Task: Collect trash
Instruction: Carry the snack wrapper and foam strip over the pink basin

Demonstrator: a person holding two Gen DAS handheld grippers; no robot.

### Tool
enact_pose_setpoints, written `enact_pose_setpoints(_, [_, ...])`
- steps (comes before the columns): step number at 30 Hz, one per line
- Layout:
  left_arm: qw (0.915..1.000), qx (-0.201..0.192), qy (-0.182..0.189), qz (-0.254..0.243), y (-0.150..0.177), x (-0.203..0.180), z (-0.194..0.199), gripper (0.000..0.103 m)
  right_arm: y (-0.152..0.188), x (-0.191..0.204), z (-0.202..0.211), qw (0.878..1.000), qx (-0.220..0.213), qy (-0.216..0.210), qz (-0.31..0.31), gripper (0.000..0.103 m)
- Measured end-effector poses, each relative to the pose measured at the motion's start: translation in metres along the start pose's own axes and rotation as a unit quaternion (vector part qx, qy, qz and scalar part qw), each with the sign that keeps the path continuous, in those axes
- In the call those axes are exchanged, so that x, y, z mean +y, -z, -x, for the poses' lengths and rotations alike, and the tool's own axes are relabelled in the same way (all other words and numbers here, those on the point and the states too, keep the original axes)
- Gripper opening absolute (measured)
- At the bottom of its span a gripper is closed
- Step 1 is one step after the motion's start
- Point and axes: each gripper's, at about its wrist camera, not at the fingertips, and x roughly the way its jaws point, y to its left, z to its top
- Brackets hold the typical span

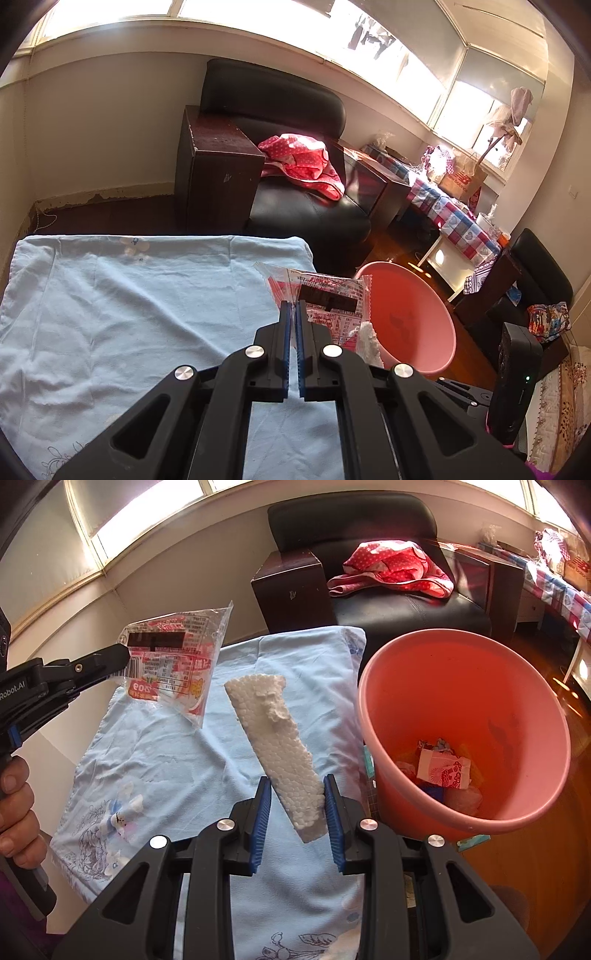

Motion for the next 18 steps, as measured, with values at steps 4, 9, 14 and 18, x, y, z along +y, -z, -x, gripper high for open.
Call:
enact_pose_setpoints(4, [0.9999,0.002,0.011,-0.013,-0.006,-0.018,-0.011,0.002,-0.003,-0.019,0.007,1.0,-0.009,0.017,-0.017,0.029])
enact_pose_setpoints(9, [0.9993,0.008,0.021,-0.029,-0.012,-0.039,-0.027,0.002,-0.005,-0.046,0.013,0.998,-0.016,0.041,-0.044,0.029])
enact_pose_setpoints(14, [0.9983,0.02,0.027,-0.048,-0.016,-0.062,-0.046,0.002,-0.008,-0.075,0.019,0.995,-0.022,0.066,-0.071,0.029])
enact_pose_setpoints(18, [0.9966,0.034,0.031,-0.069,-0.016,-0.084,-0.067,0.002,-0.009,-0.102,0.023,0.991,-0.024,0.089,-0.102,0.029])
